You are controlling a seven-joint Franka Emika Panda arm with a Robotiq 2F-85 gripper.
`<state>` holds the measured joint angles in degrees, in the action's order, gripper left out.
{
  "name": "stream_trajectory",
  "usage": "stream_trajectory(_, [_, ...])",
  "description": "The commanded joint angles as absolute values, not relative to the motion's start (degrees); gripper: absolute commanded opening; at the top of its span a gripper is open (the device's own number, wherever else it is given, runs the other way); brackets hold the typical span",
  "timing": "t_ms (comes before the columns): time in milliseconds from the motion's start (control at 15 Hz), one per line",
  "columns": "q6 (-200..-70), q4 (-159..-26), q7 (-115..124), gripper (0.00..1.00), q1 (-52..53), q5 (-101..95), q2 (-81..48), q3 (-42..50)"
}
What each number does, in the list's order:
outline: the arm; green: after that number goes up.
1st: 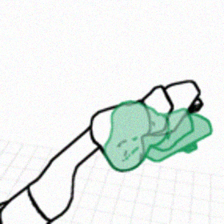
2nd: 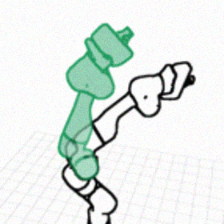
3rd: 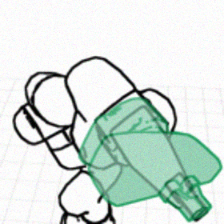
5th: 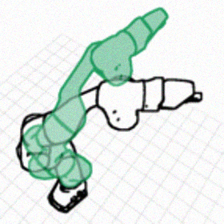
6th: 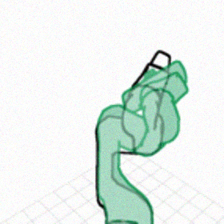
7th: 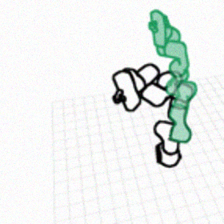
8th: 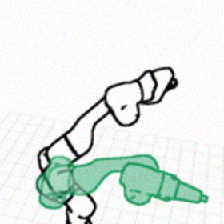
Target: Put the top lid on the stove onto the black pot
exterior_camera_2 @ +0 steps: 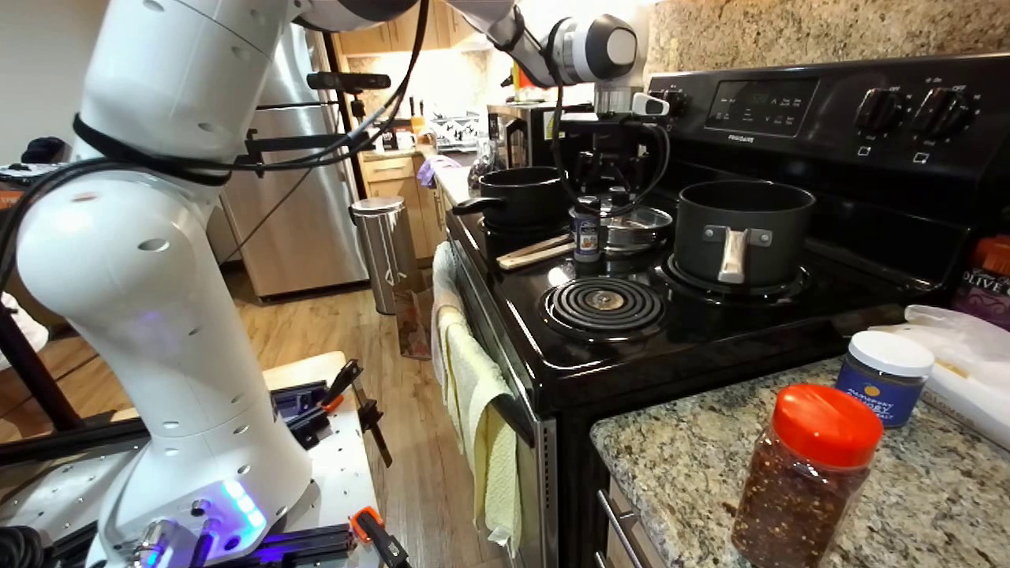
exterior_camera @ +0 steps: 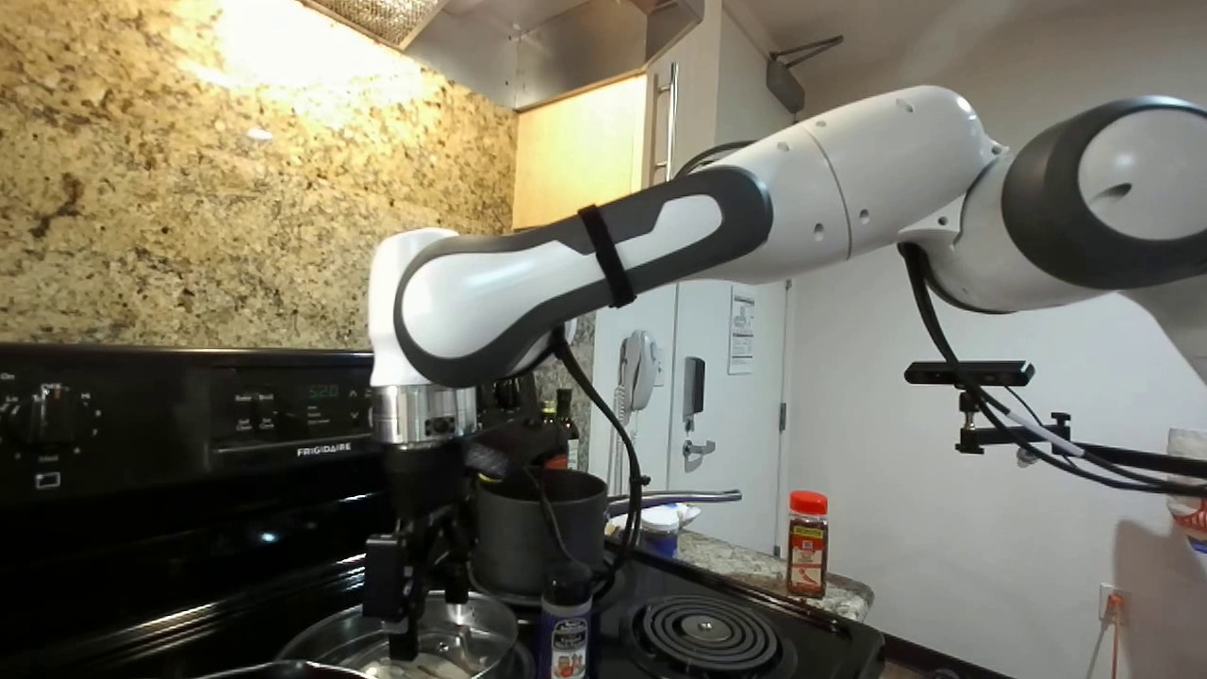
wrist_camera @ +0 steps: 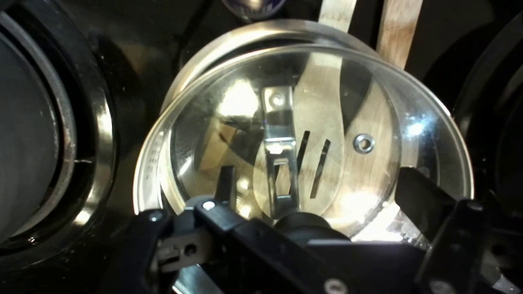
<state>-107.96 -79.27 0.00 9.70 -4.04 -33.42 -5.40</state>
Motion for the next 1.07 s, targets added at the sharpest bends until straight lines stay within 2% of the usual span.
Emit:
stream_trajectory(0, [-109.89, -83.53, -1.43, 1.00, 8.79, -2.33, -30.77, -6.05])
stream_trajectory(1000, [-107.23, -77.96, -0.80, 1.00, 9.60, -3.28, -32.53, -5.61])
